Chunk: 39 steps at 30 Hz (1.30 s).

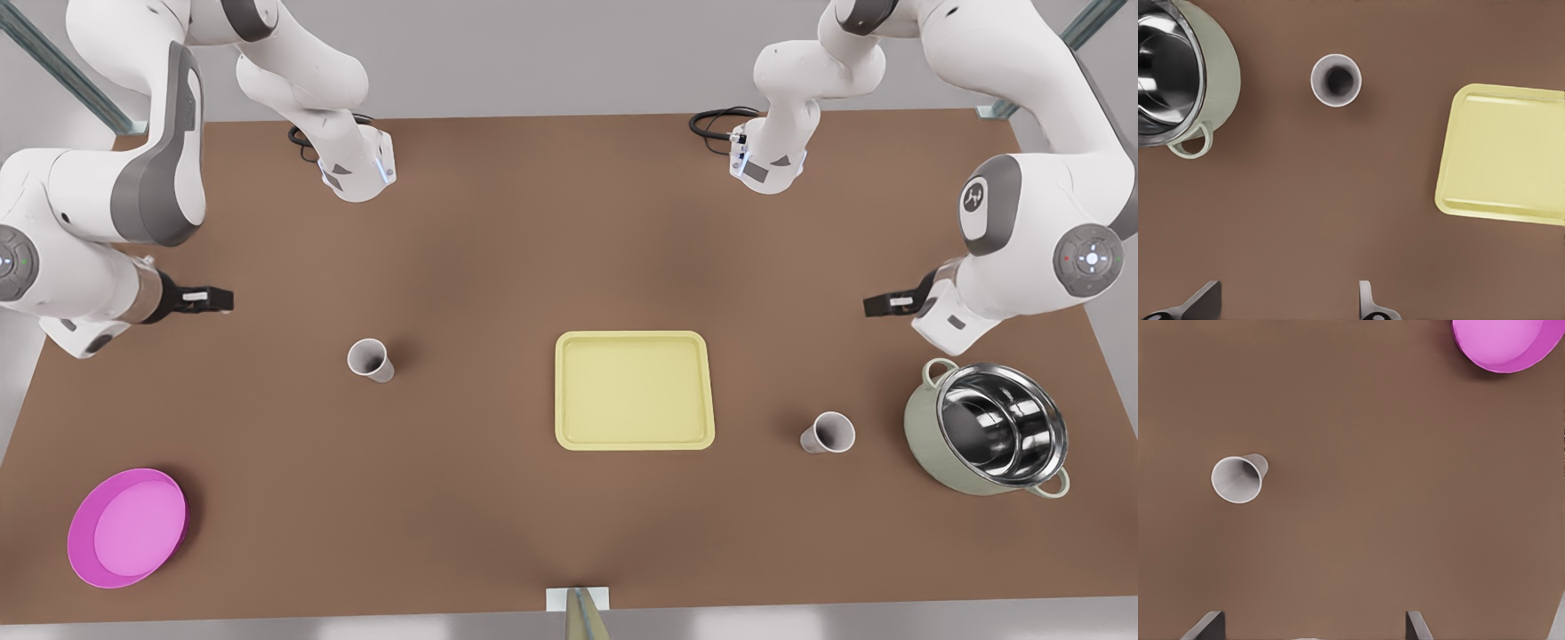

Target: Use both arms to respectively pick up the white IKEA cups from the middle-left and middle-right positions, then place the white IKEA cups onto the middle-middle tray, ensuring that the cups remain upright and do not tip over

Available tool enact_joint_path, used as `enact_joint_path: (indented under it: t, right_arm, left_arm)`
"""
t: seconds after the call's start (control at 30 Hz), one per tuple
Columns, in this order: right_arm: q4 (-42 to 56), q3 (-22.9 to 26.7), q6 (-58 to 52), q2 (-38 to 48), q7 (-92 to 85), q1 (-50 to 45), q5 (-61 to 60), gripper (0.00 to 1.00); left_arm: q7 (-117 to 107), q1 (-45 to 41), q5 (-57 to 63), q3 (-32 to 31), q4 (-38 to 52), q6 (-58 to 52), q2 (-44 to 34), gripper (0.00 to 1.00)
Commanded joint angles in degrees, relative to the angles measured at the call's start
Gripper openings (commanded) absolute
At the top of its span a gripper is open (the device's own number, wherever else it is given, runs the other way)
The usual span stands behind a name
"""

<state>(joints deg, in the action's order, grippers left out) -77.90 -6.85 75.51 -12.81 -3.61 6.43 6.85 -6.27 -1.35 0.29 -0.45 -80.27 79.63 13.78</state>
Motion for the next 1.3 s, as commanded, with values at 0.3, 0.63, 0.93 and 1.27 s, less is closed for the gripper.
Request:
enact_joint_path:
  t: [0.3, 0.63, 0.93, 1.27]
  right_arm:
    - [-3.7, -0.4, 14.9, -10.7, -0.5, -3.0, 0.5, 1.0]
    - [-21.9, -0.7, 40.0, -9.5, 3.3, -3.9, -1.0, 1.0]
    - [-38.5, -0.8, 54.9, -3.0, 5.5, -5.4, -2.6, 1.0]
    - [-43.8, -0.8, 59.5, -3.6, 5.5, -5.4, -3.6, 1.0]
  left_arm:
    - [2.9, 3.0, -1.0, 3.4, 0.3, 34.7, 20.3, 1.0]
    - [2.8, 2.8, -1.5, 2.8, -4.2, 40.7, 24.2, 1.0]
    - [2.7, 2.7, -1.5, 2.4, -4.4, 41.1, 27.7, 0.93]
    - [2.3, 2.7, -6.6, 1.2, -4.4, 41.0, 28.4, 0.21]
